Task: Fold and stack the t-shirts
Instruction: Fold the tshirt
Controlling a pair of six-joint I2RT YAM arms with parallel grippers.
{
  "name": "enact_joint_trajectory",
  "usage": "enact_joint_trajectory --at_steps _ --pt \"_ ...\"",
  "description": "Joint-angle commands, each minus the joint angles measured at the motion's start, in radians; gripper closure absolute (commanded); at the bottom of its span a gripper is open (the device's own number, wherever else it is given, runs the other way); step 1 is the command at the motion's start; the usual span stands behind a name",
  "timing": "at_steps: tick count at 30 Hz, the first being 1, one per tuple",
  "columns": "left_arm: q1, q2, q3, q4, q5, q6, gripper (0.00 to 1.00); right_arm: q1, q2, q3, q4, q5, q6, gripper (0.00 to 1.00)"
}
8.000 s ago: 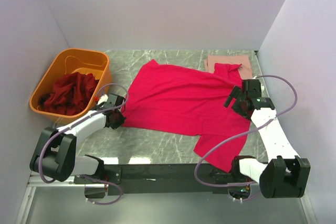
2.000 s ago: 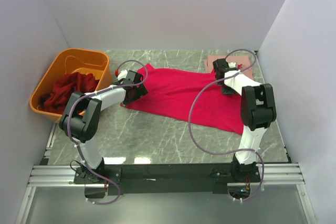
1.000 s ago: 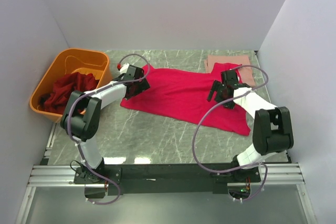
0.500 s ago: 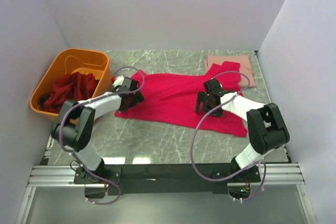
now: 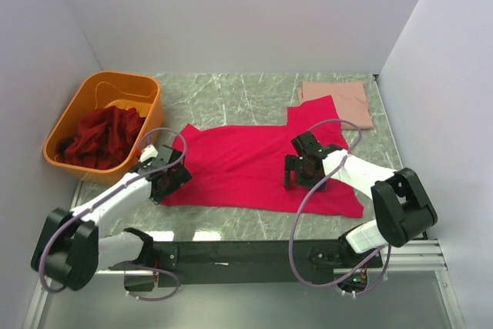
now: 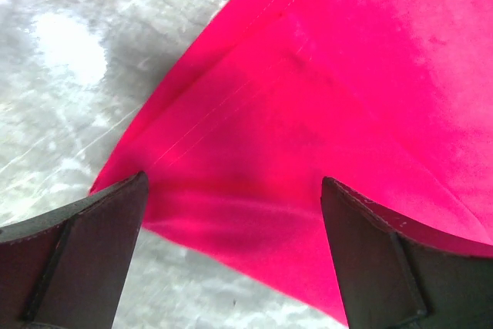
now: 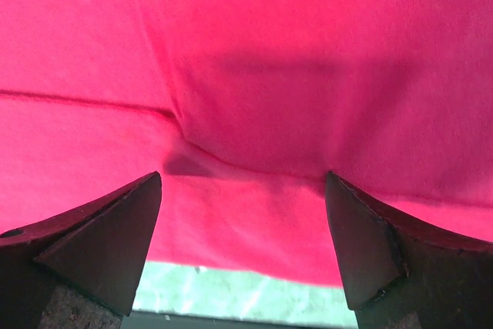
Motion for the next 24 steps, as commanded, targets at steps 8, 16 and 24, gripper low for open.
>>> enact_joint_trajectory --at_steps 8,16,24 --pt "-0.003 -0.065 0.127 -0.231 -0.082 -0.072 0.01 -0.022 -0.102 0.093 -0.106 0.068 0.044 0.07" --pt "0.038 -0.086 0.069 -0.297 -0.067 -0.184 0.01 -0.206 -0.211 0.024 -0.074 0.001 0.039 0.07" --pt "0.083 -0.017 0.012 -0.247 0.007 -0.164 0.28 -0.340 -0.283 -0.002 -0.094 0.040 0.024 0.06"
